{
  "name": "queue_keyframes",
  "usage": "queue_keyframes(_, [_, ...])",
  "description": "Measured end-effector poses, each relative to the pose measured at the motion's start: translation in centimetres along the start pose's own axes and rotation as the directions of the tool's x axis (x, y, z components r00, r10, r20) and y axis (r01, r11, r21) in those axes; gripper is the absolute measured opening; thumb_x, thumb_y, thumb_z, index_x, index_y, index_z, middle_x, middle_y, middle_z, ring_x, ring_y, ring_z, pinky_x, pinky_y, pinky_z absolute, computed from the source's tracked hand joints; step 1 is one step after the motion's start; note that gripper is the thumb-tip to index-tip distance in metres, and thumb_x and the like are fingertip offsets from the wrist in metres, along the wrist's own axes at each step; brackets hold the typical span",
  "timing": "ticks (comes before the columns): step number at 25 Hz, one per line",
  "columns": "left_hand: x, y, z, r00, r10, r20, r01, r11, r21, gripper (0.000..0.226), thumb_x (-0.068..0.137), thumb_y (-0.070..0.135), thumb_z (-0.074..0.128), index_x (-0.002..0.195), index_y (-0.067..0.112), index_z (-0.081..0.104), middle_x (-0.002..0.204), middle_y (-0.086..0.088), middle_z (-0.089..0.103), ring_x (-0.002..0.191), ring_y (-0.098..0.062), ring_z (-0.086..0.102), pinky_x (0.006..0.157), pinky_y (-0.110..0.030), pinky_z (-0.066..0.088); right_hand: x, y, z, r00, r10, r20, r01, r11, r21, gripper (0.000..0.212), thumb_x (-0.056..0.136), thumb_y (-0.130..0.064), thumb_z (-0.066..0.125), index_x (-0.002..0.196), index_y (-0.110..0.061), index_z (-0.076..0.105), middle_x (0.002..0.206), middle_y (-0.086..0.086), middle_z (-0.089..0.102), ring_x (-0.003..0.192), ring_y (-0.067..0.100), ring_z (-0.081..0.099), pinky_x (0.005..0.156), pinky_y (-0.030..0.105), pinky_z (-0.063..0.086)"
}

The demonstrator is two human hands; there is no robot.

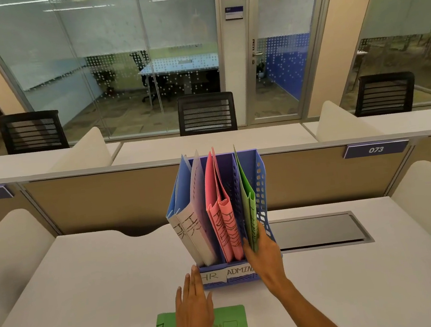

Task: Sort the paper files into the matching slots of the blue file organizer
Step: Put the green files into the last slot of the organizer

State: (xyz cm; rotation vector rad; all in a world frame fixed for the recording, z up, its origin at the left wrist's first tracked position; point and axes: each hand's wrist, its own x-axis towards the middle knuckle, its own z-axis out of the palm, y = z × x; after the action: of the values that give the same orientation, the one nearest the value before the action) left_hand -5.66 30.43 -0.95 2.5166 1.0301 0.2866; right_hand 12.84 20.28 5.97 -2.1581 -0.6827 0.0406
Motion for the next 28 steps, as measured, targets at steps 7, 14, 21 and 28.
queue_keyframes(7, [-4.6,-3.7,-1.8,0.995,-0.103,0.013,0.103,0.992,-0.072,0.073,0.093,0.027,0.055,0.153,0.013,0.016,0.161,0.000,0.017,0.146,-0.022,0.028,0.112,-0.036,0.035,-10.9,0.7,-2.2,0.999,0.005,-0.032,-0.002,0.993,0.118,0.079,0.083,-0.031,0.068,0.147,-0.021,0.024,0.143,-0.006,0.040,0.133,0.016,0.039,0.105,0.032,0.041])
queue_keyframes(14, [-14.3,-10.6,-3.1,0.870,-0.493,0.010,0.469,0.819,-0.330,0.061,0.078,0.010,0.073,0.134,0.004,0.050,0.136,-0.019,0.052,0.124,-0.037,0.051,0.103,-0.046,0.040,-24.7,5.6,0.4,0.953,0.138,0.269,-0.167,0.982,0.088,0.056,0.066,-0.078,0.047,0.109,-0.080,0.011,0.116,-0.009,0.062,0.108,0.017,0.062,0.085,0.026,0.052])
queue_keyframes(21, [-18.3,-11.3,-3.5,0.790,-0.578,0.205,0.605,0.681,-0.412,0.062,0.066,0.017,0.085,0.119,0.003,0.056,0.107,-0.017,0.064,0.097,-0.032,0.061,0.086,-0.036,0.047,-28.6,4.2,-0.5,0.813,0.317,0.488,-0.322,0.944,-0.077,0.102,0.033,-0.098,0.035,0.107,-0.028,0.036,0.104,-0.002,0.062,0.081,0.010,0.059,0.066,0.006,0.041])
queue_keyframes(28, [-19.6,-9.1,-5.1,0.833,-0.477,0.281,0.535,0.561,-0.632,0.058,0.051,0.016,0.093,0.099,0.008,0.061,0.092,-0.007,0.071,0.089,-0.027,0.068,0.071,-0.031,0.050,-29.8,2.4,-2.1,0.823,0.377,0.424,-0.401,0.916,-0.037,0.059,0.056,-0.067,0.074,0.091,-0.033,0.041,0.108,0.000,0.067,0.074,-0.006,0.058,0.062,-0.001,0.040])
